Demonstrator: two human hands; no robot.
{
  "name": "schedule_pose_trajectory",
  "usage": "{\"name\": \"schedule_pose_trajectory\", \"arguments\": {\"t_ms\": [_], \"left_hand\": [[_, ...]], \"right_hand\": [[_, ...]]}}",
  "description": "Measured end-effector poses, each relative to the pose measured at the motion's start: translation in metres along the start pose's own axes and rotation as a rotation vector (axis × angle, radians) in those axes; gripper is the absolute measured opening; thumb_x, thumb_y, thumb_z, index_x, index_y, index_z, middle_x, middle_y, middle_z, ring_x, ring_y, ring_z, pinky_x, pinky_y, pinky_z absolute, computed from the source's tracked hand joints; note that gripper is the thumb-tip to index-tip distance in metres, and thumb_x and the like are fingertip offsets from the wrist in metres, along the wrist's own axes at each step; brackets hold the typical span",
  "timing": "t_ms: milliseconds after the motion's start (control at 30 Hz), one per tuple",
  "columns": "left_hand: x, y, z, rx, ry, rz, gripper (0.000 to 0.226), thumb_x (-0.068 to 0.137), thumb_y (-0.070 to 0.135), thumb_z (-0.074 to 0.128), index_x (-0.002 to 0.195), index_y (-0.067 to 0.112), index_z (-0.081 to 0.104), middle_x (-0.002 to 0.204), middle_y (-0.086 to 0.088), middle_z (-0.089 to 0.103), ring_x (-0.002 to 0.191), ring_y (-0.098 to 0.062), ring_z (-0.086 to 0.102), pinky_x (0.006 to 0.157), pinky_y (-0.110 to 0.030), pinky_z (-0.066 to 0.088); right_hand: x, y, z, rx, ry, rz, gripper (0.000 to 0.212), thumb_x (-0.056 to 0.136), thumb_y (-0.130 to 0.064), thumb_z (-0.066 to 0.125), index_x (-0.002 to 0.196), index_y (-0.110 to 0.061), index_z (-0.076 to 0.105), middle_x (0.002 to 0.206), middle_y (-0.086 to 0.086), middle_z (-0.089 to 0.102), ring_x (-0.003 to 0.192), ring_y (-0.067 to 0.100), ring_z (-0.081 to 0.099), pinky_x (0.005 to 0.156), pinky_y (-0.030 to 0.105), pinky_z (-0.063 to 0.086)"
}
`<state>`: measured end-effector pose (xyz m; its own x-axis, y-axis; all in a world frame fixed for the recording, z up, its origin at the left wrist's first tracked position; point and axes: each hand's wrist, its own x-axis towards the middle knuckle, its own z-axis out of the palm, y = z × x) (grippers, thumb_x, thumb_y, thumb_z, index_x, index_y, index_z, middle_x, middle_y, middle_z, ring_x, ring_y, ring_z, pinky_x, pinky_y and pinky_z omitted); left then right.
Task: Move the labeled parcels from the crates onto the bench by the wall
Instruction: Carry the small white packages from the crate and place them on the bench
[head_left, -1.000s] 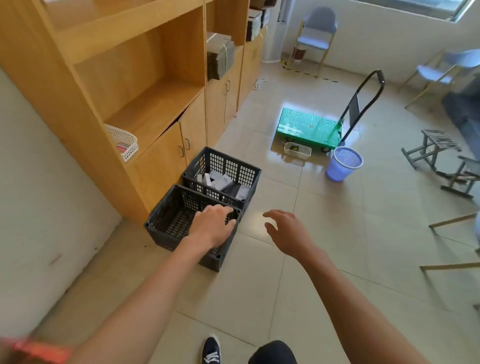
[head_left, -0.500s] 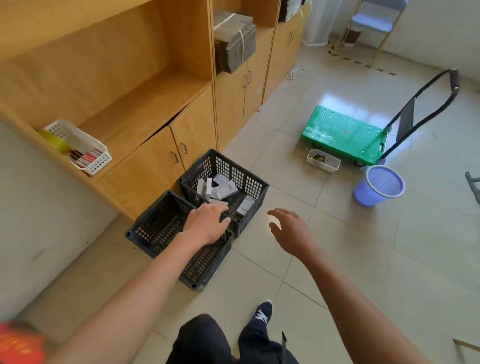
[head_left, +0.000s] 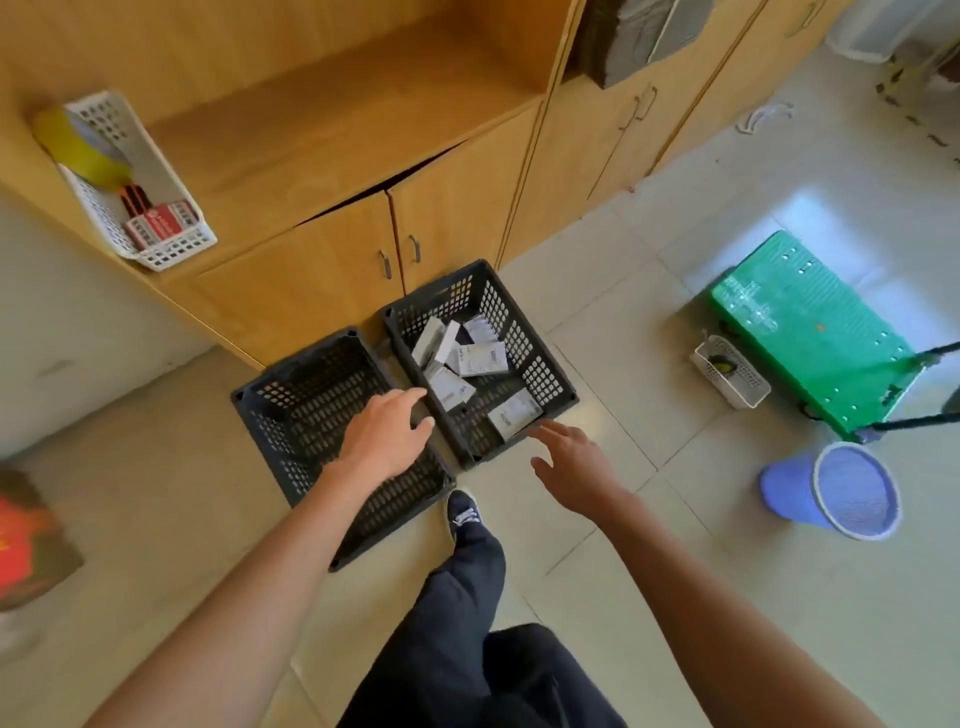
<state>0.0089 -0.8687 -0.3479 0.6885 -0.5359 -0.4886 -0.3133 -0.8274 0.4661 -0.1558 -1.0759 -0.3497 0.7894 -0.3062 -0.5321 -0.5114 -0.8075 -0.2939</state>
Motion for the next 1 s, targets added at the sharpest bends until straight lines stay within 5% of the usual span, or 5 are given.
{"name": "schedule_pose_trajectory", "arguments": {"t_ms": [367,600,1000], "left_hand": [[0.162,-0.001,0.062,-0.079,-0.024,-0.091,0.053,0.104,0.039,0.049,0.154,0.027,0.037,0.155,0.007,0.043,0.142,-0.018,0.037,0.112,-0.042,0.04],[0.299,-0.042,0.162,-0.091,0.081,-0.131,0.057,0.102,0.031,0.055,0.155,0.024,0.034,0.154,0.007,0.042,0.144,-0.014,0.031,0.115,-0.035,0.034],[0.518,-0.136,0.326,0.214,0.057,-0.175,0.058,0.1,0.026,0.053,0.154,0.031,0.031,0.164,-0.008,0.012,0.146,-0.03,0.022,0.109,-0.049,0.042]], "right_hand": [[0.186,0.072,0.017,-0.04,-0.182,-0.053,0.047,0.101,-0.027,0.052,0.147,-0.026,0.044,0.156,-0.004,0.039,0.146,0.024,0.031,0.115,0.043,0.037],[0.349,0.145,0.103,-0.163,-0.319,-0.106,0.062,0.101,-0.033,0.05,0.156,-0.034,0.022,0.169,-0.002,0.006,0.155,0.023,0.004,0.123,0.045,0.01],[0.6,0.214,0.274,-0.532,-0.269,-0.376,0.083,0.1,-0.033,0.055,0.159,-0.034,-0.004,0.166,0.006,-0.023,0.153,0.031,-0.017,0.123,0.051,0.005]]}}
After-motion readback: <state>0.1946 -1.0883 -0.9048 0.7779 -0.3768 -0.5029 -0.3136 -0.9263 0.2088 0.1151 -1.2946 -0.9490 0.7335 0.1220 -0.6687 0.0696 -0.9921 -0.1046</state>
